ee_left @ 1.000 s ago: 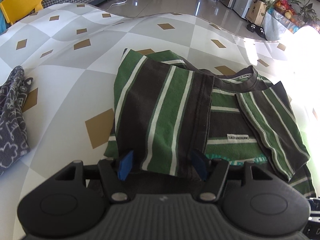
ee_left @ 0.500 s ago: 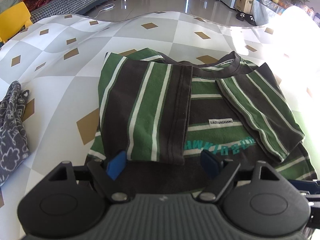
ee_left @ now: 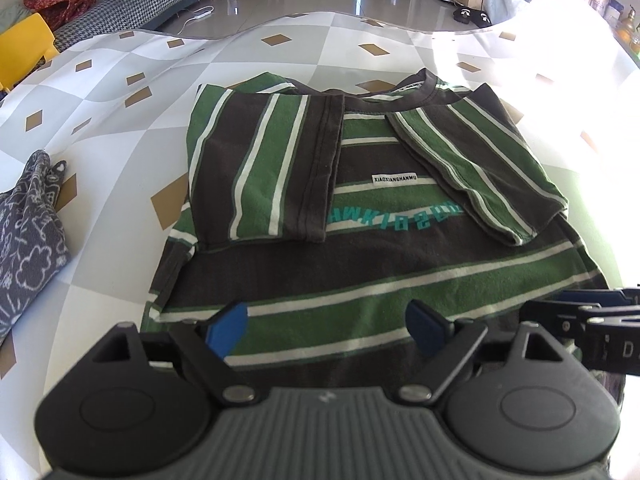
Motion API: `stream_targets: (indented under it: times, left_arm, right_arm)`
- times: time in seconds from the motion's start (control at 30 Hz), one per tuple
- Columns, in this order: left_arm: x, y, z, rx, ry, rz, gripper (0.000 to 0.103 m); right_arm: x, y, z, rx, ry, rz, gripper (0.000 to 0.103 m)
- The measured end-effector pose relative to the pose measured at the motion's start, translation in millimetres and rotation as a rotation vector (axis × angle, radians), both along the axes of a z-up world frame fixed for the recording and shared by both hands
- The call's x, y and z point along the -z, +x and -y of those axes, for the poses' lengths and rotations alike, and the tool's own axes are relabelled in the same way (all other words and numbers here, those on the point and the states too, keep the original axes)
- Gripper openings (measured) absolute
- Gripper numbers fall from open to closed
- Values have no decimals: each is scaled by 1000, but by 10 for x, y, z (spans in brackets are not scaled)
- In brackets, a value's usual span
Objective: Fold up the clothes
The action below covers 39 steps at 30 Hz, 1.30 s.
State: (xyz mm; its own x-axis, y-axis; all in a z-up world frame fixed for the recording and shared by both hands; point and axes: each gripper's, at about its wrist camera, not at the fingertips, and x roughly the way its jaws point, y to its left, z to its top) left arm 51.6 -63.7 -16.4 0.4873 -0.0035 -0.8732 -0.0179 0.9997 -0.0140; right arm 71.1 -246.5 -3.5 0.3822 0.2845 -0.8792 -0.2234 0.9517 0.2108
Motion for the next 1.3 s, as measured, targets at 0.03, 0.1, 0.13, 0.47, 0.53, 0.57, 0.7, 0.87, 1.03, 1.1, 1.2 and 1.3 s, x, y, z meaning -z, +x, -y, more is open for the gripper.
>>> stream_targets:
  times: [0.03,0.1,0.13,0.47,0.53,0.57,0.7,0.87,1.03,1.1,1.2,1.3]
  left_arm:
    - [1,-33,13,1,1,-2,87]
    - [3,-96,37,2,1,-7,87]
    - [5,-128,49,2,-1,-11,88]
    - [74,-400,133,-18,-2,-42,91]
    - [100,-422,135,-25,-4,-50,91]
    - [110,-428,138,-28,-2,-53,91]
    - [145,-435,145,-34,8,-60,92]
    - [194,-420,123,-46,19,-63,99]
    - [219,-408,109,-53,21,-59,103]
    - [229,-401,105,-57,22,-55,103]
    - [233,-392,112,-60,24,-54,103]
    - [239,-382,118,-63,22,-51,103]
  right_arm:
    - [3,-16,2,-6,-11,3,42]
    - [13,-47,1,-21,-37,11,42]
    - [18,-66,-2,-31,-51,15,42]
    - [98,-249,-1,-74,-118,22,43]
    - [118,-280,-11,-83,-135,28,43]
    - [128,-286,-14,-85,-143,32,43]
    - [157,-304,-28,-93,-170,47,43]
    - [175,-327,-63,-105,-188,67,47]
    - [196,-356,-98,-116,-205,91,50]
    - [204,-368,-112,-121,-212,100,51]
    - [213,-386,-117,-116,-214,114,52]
    - [221,-403,-118,-109,-215,128,53]
